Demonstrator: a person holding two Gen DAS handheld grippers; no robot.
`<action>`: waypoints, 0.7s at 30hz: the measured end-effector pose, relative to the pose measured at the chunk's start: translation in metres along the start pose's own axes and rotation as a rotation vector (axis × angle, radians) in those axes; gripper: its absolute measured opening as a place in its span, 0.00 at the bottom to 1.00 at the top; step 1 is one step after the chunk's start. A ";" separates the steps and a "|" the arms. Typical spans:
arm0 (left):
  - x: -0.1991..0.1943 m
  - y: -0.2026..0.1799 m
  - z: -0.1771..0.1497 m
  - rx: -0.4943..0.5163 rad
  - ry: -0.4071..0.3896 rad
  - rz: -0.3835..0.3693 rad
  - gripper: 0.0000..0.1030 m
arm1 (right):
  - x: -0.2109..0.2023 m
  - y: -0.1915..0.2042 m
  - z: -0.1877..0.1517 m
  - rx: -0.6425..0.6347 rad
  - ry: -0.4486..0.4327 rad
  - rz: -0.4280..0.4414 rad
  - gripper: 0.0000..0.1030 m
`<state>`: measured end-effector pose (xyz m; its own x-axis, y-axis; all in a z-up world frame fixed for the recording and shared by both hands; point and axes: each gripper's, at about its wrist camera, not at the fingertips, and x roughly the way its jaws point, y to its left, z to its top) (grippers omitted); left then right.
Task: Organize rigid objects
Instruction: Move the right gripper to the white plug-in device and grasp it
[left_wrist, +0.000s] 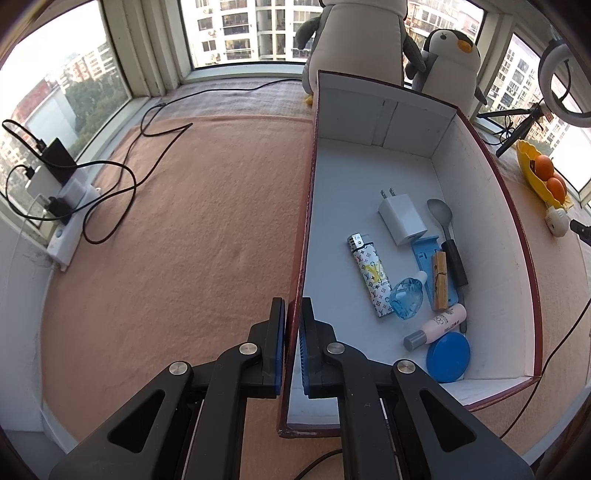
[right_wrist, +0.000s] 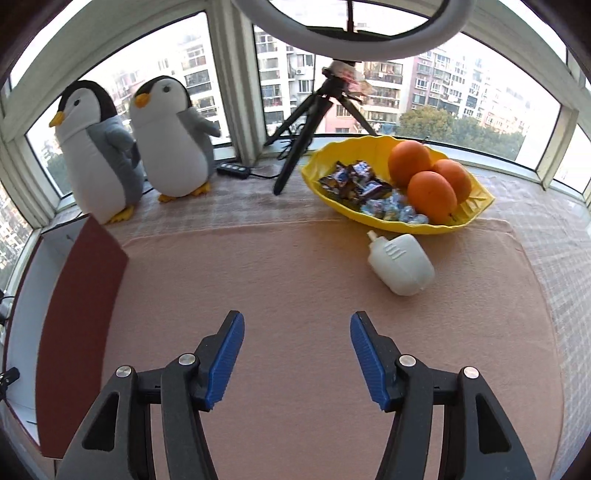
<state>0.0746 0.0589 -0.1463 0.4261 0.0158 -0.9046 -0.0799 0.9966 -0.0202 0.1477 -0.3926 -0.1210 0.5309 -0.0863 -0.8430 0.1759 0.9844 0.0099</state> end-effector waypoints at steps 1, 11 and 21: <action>0.000 0.001 0.000 -0.005 0.004 -0.001 0.06 | 0.006 -0.010 0.003 -0.002 0.005 -0.021 0.54; 0.001 -0.001 0.000 -0.012 0.024 0.027 0.06 | 0.053 -0.038 0.025 -0.141 0.035 -0.142 0.60; 0.000 -0.001 -0.001 -0.025 0.030 0.043 0.06 | 0.089 -0.034 0.038 -0.266 0.100 -0.163 0.61</action>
<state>0.0737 0.0580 -0.1472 0.3942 0.0556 -0.9174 -0.1198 0.9928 0.0087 0.2204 -0.4396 -0.1766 0.4271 -0.2440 -0.8707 0.0225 0.9655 -0.2595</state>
